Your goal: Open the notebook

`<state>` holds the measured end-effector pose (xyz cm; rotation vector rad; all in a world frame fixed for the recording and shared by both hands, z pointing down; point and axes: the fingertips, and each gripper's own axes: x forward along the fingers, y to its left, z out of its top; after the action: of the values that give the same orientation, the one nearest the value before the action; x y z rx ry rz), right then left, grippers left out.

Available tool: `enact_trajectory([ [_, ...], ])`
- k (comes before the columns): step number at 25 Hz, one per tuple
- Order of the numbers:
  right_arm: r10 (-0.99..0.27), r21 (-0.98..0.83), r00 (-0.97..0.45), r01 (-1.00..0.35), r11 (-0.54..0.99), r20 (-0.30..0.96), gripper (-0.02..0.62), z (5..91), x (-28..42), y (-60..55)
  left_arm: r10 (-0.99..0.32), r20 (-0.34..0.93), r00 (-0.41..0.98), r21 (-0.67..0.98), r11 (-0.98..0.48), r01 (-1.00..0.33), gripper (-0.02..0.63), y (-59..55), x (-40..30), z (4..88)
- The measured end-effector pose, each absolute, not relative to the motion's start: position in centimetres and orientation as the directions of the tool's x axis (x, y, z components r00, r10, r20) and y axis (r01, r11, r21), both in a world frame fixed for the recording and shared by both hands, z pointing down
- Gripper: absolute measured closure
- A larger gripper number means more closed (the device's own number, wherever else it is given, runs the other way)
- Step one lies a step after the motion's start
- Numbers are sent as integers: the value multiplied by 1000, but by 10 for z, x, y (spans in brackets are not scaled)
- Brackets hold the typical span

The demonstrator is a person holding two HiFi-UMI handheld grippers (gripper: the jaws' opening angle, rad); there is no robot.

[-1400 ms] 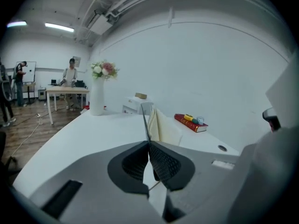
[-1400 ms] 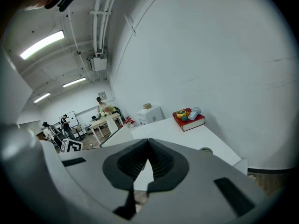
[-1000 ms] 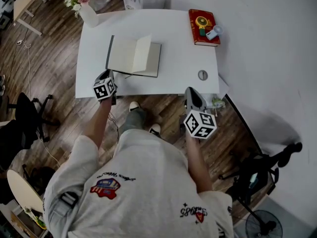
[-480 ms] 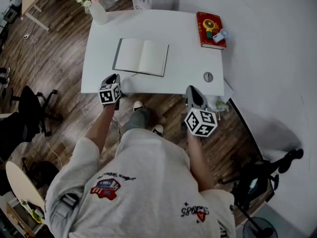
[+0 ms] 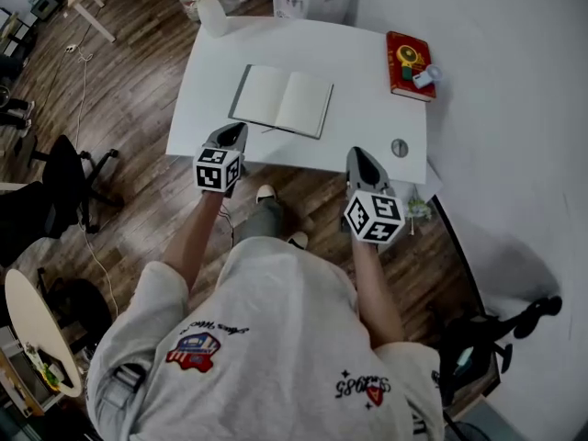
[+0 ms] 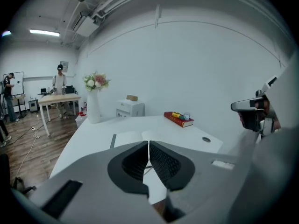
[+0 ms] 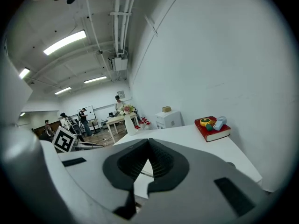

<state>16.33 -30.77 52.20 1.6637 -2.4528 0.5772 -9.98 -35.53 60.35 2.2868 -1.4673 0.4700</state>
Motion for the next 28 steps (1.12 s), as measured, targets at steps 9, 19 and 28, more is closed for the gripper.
enact_trajectory([
  [9,-865,-184,-438,-897,402,244,598,495,143,-300,-832,356,426,116,-413,-903,599,-333,-92,535],
  [19,-853,-113,-488,-873,475,186,595,467,122,-280,-873,201,445,51,-444,-895,601,-293,-82,455],
  [28,-852,-93,-499,-866,491,156,595,456,112,-267,-872,159,462,43,-461,-886,601,-271,-74,440],
])
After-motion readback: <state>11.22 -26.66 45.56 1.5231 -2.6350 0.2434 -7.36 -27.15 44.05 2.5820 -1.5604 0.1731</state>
